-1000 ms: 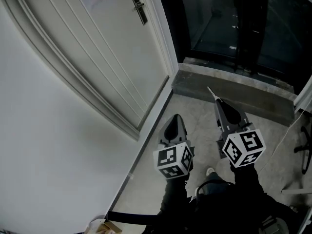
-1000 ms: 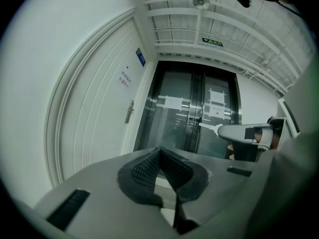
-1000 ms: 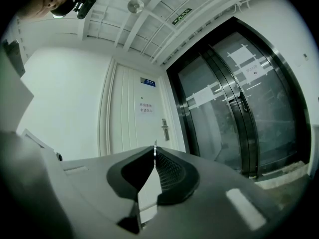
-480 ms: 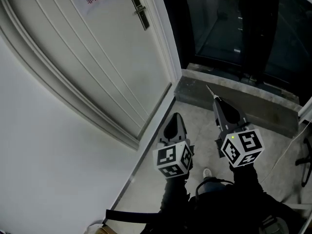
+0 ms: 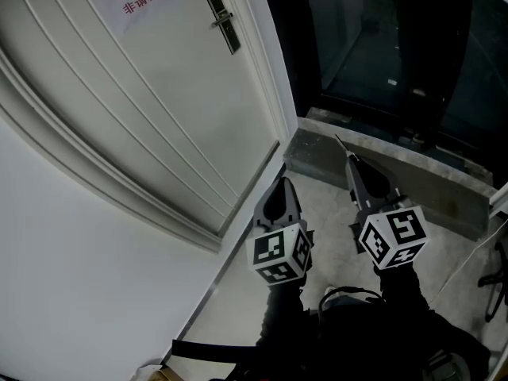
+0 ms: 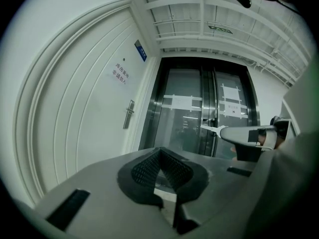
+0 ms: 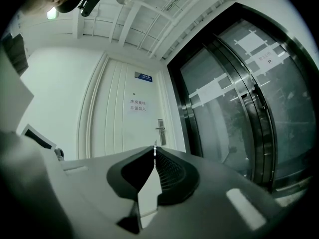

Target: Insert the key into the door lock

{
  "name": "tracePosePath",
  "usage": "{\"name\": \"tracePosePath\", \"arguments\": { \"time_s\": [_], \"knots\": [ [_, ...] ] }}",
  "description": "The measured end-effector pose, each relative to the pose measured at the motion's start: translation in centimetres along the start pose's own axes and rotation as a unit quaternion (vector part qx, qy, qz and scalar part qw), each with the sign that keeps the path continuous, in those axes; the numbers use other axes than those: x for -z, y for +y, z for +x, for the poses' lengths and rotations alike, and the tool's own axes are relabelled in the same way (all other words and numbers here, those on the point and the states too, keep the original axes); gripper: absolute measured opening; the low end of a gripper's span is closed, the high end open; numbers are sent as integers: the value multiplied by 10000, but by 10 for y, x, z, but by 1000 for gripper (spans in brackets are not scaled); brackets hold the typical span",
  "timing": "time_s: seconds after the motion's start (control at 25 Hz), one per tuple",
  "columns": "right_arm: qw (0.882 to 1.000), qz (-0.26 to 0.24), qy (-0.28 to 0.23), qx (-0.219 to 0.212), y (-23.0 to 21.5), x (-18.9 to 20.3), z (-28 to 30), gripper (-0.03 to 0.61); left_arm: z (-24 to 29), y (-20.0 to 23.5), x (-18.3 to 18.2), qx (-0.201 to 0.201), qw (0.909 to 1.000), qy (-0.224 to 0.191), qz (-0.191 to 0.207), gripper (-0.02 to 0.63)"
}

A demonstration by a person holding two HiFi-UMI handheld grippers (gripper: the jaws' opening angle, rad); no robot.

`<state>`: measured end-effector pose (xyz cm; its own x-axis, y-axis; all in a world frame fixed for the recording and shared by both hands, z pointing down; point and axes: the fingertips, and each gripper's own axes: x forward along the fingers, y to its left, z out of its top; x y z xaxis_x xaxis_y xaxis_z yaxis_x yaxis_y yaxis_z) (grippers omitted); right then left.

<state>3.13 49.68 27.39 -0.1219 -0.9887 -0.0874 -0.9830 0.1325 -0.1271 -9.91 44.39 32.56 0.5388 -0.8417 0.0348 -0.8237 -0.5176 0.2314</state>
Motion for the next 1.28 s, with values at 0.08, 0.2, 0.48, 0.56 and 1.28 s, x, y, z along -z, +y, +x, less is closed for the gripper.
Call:
{"name": "tracePosePath", "arguments": {
  "time_s": [0.08, 0.2, 0.48, 0.56, 1.28],
  "knots": [
    [10000, 36, 9, 1, -11, 1, 6, 12, 11, -2, 1, -30, 10000, -12, 8, 2],
    [10000, 79, 21, 1, -21, 3, 16, 12, 24, -2, 3, -33, 10000, 20, 14, 2],
    [9999, 113, 5, -40, -30, 8, 50, 12, 55, 10, 0, -66, 9999, 23, 80, 2],
    [9999, 110, -24, -46, -32, 8, 64, 12, 68, 18, -4, -86, 9999, -8, 117, 2],
    [9996, 27, -287, -10, -39, 3, 235, 12, 212, 101, -56, 125, 9990, -250, 352, 2]
  ]
}}
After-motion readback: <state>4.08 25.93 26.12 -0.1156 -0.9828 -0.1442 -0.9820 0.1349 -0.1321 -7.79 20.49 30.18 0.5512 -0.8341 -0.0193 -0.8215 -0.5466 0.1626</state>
